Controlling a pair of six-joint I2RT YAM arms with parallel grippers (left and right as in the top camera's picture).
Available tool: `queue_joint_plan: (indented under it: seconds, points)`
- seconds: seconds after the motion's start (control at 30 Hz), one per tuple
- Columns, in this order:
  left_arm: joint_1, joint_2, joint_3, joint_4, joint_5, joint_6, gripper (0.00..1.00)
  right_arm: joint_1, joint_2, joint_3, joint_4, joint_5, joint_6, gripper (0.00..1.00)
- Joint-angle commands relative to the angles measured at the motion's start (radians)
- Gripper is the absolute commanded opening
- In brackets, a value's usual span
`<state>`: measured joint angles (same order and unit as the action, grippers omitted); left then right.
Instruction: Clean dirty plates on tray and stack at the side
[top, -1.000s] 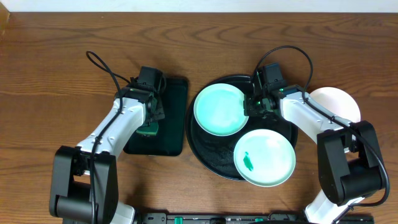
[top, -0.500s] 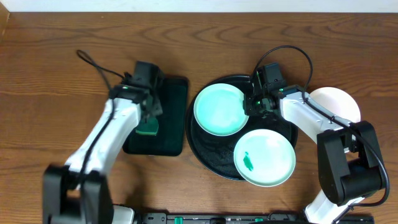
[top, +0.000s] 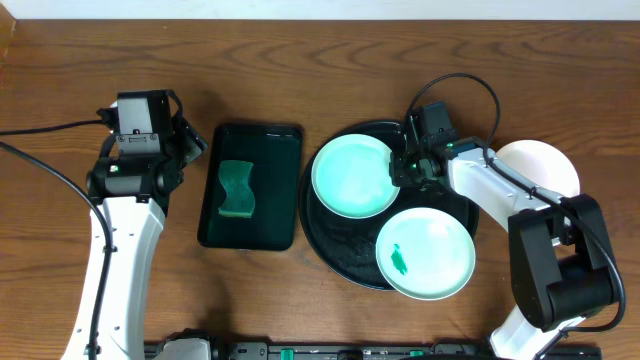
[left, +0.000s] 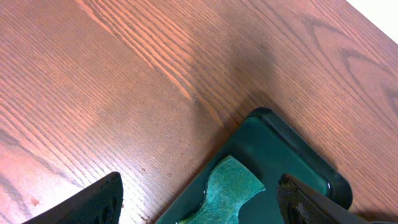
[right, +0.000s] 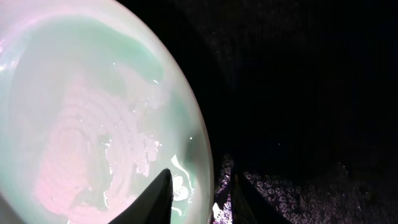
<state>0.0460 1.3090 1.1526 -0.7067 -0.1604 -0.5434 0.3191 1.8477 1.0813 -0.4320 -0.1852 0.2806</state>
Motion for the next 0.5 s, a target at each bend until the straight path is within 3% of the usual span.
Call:
queue_joint_plan:
  seconds: [0.0,0.17,0.47]
  points:
    - [0.006,-0.002,0.011,-0.003,-0.006,-0.015,0.8,0.01,0.011,-0.004,0.002,0.008,0.003,0.25]
    - [0.006,-0.002,0.011,-0.003,-0.006,-0.015,0.8,0.01,0.011,-0.004,0.0,0.008,0.003,0.21]
    - [0.006,-0.002,0.011,-0.003,-0.006,-0.015,0.81,0.01,0.011,-0.014,-0.001,0.009,0.002,0.26]
